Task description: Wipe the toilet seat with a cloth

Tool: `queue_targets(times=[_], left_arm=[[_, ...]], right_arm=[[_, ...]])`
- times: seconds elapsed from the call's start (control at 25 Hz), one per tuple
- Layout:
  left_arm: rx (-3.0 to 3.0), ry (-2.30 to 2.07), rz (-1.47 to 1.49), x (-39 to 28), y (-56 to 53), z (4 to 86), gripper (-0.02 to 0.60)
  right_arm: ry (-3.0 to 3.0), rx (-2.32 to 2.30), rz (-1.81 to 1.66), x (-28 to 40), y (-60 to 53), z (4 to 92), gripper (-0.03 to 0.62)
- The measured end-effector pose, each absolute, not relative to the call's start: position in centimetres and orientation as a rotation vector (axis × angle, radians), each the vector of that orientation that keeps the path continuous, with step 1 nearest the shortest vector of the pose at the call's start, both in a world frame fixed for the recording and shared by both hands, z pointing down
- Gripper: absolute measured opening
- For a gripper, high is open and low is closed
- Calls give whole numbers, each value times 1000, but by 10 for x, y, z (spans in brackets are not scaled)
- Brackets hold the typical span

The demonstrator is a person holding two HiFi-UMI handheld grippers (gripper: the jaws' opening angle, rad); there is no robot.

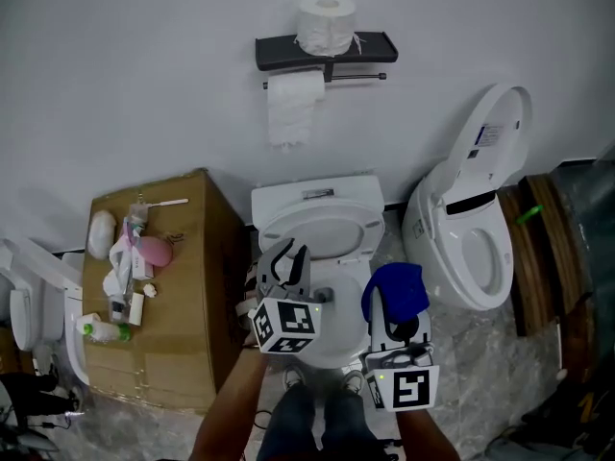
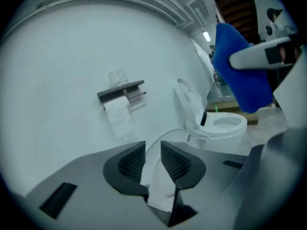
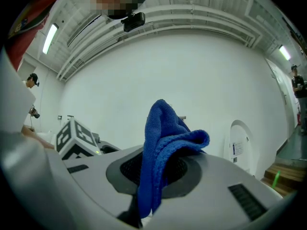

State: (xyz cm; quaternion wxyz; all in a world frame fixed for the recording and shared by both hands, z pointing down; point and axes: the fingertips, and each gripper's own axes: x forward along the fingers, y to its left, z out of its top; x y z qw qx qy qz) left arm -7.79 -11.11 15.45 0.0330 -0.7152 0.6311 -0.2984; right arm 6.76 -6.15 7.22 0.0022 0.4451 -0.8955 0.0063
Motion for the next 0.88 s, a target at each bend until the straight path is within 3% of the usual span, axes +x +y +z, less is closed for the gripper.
queue_targets(times=[0.04, 0.28, 0.88], left_arm=[[-2196, 1873, -1010, -77, -123, 160, 113], [-2067, 1523, -1361, -67, -188, 191, 135], [-2041, 1363, -1554, -57, -228, 237, 133]], right_arm=[[-2804, 1404, 22, 70, -62, 73, 66], [-2765, 1452, 50, 86, -66, 85, 66], [-2696, 1546, 80, 125, -80, 97, 66]])
